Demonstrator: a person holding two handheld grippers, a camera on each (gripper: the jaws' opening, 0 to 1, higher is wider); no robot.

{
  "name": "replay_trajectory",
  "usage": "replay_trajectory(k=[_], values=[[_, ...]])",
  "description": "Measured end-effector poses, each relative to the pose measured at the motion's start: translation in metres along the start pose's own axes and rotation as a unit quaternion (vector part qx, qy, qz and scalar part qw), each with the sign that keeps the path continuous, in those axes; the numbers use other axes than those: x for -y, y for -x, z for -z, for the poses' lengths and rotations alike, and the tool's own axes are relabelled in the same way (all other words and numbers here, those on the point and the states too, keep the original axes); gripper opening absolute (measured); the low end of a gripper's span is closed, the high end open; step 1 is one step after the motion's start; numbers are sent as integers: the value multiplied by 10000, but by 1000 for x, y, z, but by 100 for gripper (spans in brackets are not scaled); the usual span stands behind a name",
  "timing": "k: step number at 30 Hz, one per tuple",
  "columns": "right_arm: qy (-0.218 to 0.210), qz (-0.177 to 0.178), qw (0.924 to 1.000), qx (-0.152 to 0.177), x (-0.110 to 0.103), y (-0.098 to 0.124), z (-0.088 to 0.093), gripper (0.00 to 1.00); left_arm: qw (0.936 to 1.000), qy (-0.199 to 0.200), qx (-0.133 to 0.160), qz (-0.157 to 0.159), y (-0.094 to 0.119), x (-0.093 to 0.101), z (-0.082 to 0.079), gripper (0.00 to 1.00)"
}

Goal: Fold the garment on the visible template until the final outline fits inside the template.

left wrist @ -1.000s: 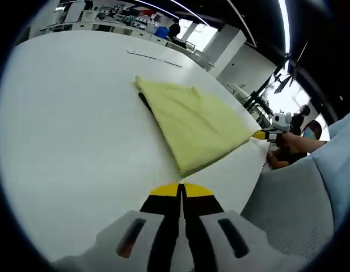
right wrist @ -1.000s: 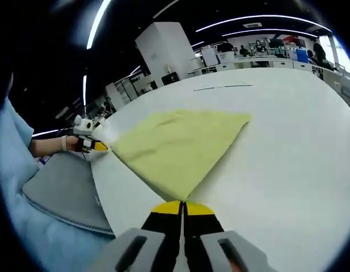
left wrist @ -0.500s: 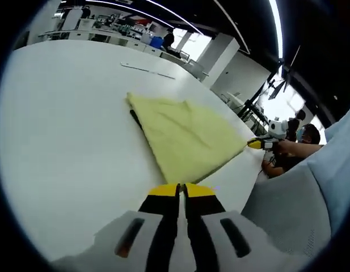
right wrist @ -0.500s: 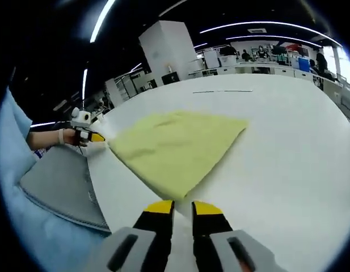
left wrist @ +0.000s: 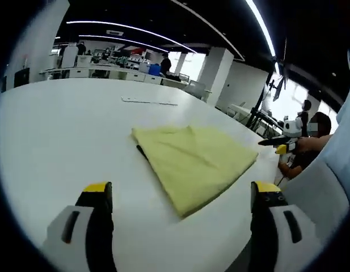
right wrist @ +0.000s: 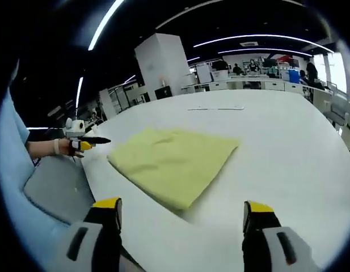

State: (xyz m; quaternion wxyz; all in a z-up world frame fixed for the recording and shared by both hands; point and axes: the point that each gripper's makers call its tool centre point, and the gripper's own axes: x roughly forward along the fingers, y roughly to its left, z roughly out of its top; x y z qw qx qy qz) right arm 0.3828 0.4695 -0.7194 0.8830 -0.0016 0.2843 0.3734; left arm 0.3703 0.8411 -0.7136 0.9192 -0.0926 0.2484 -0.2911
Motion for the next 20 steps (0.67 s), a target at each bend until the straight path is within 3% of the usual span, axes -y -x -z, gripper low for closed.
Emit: replay_trajectory(k=[12, 20], values=[[96, 59, 9998, 193, -17, -1, -10, 100, 9998, -27, -29, 195, -2, 9, 0, 99], [157, -36, 9998, 142, -29, -7, -10, 100, 9996, 57, 196, 185, 3, 11, -9, 99]])
